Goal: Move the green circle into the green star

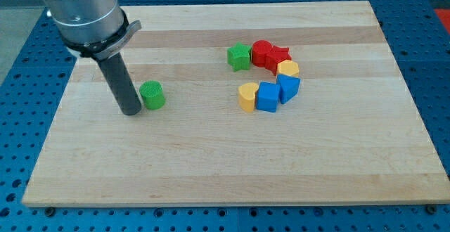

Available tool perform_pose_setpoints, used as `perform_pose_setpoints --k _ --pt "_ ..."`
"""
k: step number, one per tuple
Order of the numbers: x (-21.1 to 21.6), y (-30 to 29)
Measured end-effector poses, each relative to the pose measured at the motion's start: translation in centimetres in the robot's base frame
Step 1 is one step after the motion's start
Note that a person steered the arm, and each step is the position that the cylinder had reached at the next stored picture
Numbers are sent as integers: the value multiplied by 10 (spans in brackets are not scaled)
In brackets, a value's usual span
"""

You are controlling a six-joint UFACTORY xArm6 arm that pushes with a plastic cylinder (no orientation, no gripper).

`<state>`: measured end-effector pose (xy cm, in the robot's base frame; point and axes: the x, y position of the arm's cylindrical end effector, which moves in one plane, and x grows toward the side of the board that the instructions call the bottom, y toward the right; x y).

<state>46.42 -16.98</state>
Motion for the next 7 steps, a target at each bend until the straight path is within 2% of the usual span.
perform_pose_setpoints --k 3,5,7 --pt "-38 62" --pt "-45 120" --pt "-52 135"
